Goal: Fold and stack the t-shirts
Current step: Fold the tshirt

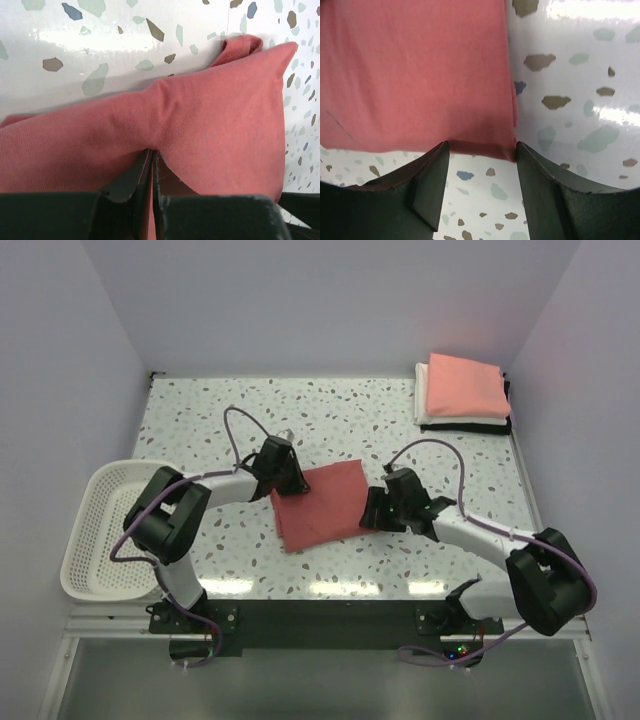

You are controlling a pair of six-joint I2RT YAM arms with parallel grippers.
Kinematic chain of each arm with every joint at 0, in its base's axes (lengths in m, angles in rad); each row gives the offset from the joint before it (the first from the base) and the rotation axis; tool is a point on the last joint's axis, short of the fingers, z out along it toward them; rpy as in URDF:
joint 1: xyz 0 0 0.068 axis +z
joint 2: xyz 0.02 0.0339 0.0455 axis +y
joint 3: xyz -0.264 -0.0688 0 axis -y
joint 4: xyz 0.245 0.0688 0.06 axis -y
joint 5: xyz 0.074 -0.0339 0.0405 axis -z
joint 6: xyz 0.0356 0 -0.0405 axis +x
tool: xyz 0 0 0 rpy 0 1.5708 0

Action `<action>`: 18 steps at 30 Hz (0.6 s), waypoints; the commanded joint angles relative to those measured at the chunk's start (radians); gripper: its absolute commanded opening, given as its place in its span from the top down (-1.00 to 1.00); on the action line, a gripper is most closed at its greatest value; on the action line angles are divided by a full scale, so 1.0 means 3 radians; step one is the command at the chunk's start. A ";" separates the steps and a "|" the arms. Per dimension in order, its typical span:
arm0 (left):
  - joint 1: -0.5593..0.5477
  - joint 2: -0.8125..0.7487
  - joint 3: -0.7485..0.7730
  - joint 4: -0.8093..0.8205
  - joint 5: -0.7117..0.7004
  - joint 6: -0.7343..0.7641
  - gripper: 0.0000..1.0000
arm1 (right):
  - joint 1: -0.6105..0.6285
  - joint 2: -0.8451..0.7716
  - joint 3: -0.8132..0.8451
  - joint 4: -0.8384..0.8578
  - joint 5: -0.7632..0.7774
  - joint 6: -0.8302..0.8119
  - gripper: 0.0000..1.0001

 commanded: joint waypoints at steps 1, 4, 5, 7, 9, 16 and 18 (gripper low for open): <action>0.0048 0.0094 0.0142 -0.0055 -0.0009 0.0120 0.81 | 0.0152 -0.0250 -0.0179 0.0049 0.0203 0.0245 -0.18; 0.0058 0.0125 0.0218 -0.0060 0.0062 0.0181 0.81 | 0.0214 -0.0465 -0.0209 -0.0089 0.0218 0.0230 -0.18; 0.0063 0.0130 0.0244 -0.0091 0.0078 0.0202 0.81 | 0.0214 -0.0521 -0.0199 -0.0130 0.0269 0.0220 -0.21; 0.0063 0.0110 0.0321 -0.0086 0.0169 0.0248 0.80 | 0.0209 -0.0644 -0.0133 -0.0279 0.0341 0.0185 -0.32; 0.0058 0.0049 0.0362 -0.0030 0.0327 0.0284 0.74 | 0.0117 -0.0650 -0.0062 -0.0294 0.0402 0.0103 -0.37; -0.0136 -0.0232 0.0556 -0.0336 0.0369 0.0437 0.59 | -0.0476 0.0009 0.0372 0.0053 -0.0339 -0.0112 -0.37; -0.0203 -0.0319 0.0495 -0.0387 0.0369 0.0432 0.61 | -0.0522 0.0214 0.0460 0.0145 -0.0364 -0.0117 -0.37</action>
